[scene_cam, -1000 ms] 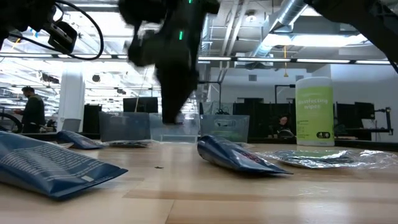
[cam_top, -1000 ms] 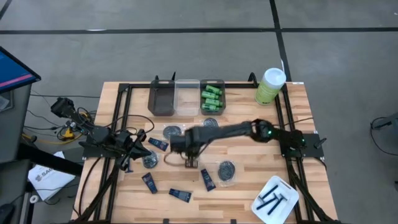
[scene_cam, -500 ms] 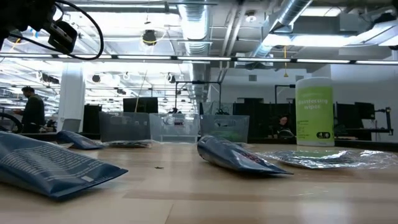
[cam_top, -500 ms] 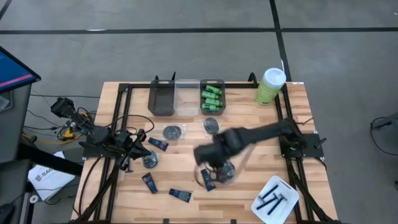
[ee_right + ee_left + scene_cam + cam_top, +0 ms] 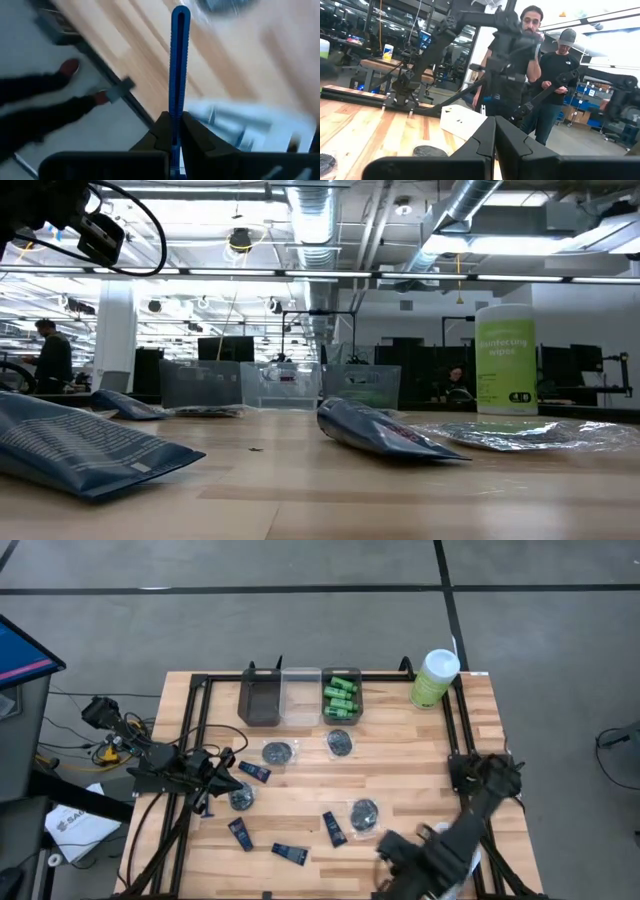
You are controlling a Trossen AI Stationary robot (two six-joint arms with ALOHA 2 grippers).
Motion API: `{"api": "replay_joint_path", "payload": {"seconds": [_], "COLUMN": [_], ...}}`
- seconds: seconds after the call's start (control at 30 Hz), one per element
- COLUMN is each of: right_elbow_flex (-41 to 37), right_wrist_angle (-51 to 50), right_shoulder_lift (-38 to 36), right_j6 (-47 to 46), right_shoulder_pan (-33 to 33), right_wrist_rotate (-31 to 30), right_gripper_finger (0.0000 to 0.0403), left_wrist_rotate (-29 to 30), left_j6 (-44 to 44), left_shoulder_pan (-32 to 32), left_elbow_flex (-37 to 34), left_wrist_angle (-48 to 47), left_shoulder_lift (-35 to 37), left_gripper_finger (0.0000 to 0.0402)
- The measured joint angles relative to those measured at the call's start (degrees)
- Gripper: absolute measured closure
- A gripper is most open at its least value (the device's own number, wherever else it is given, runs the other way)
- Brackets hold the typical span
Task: Pick & Place Travel size toiletries
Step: Put the blue razor into the white bin
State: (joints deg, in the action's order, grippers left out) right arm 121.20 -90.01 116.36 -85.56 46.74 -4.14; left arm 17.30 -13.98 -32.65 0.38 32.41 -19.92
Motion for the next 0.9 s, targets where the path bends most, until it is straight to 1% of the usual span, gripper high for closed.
{"api": "replay_joint_path", "payload": {"seconds": [0.2, 0.27, 0.3, 0.4, 0.6, 0.73, 0.9], "right_elbow_flex": [-6.00, -8.35, -9.55, -12.74, -19.81, -23.28, -26.92], "right_wrist_angle": [-0.10, 0.00, -0.25, 0.08, -0.16, 0.71, 3.67], "right_shoulder_lift": [0.02, 0.00, 0.00, 0.00, 0.00, 0.00, 0.17], "right_j6": [-29.66, -36.75, -38.62, -39.32, -39.53, -38.33, -38.33], "right_shoulder_pan": [8.78, 10.78, 11.32, 11.27, 9.07, 8.17, 8.34], "right_wrist_rotate": [-0.24, -0.21, 0.50, 6.25, 7.64, 11.96, 15.04], "right_gripper_finger": [0.0394, 0.0394, 0.0394, 0.0393, 0.0386, 0.0388, 0.0383], "left_wrist_rotate": [0.02, 0.01, 0.02, 0.02, 0.02, 0.02, 0.03], "left_j6": [0.00, -0.02, -0.02, 0.00, -0.01, 0.00, 0.00], "left_shoulder_pan": [0.00, -0.02, 0.00, -0.01, -0.01, -0.01, -0.02], "left_elbow_flex": [0.00, -0.02, -0.01, 0.00, -0.01, -0.01, 0.00], "left_wrist_angle": [0.14, 0.23, 0.23, 0.25, 0.25, 0.25, 0.24], "left_shoulder_lift": [0.00, 0.00, 0.00, 0.00, 0.00, 0.00, 0.00], "left_gripper_finger": [0.0399, 0.0399, 0.0399, 0.0399, 0.0399, 0.0399, 0.0399]}}
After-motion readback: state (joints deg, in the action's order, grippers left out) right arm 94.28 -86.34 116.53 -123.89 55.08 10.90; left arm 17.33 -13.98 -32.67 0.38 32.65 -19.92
